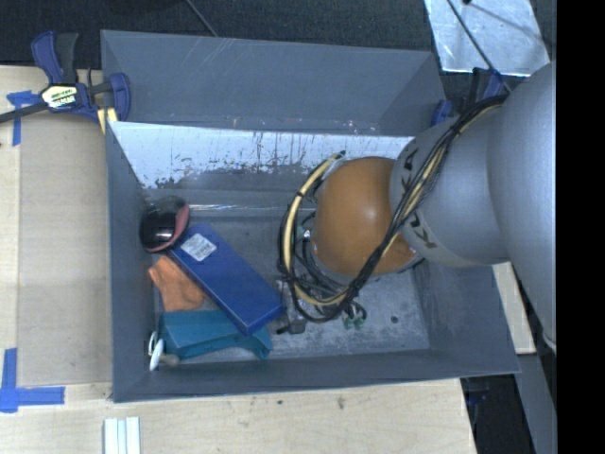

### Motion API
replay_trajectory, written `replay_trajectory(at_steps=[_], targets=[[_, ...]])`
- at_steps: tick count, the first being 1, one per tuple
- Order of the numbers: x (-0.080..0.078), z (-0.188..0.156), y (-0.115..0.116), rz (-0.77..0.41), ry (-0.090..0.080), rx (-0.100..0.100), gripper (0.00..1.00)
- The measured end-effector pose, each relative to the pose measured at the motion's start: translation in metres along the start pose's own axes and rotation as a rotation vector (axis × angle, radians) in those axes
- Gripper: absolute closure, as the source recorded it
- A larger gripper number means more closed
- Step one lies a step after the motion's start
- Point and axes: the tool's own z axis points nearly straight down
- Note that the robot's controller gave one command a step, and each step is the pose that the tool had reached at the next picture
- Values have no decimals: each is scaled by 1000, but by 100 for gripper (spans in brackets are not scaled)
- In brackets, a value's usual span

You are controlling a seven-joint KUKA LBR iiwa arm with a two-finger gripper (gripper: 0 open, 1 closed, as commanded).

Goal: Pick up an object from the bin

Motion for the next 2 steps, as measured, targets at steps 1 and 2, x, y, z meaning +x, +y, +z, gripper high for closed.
replay_trajectory(at_steps=[1,2], targets=[[-10,4,-4,-51,0,0,100],[-21,-28,-3,-29,4,0,100]])
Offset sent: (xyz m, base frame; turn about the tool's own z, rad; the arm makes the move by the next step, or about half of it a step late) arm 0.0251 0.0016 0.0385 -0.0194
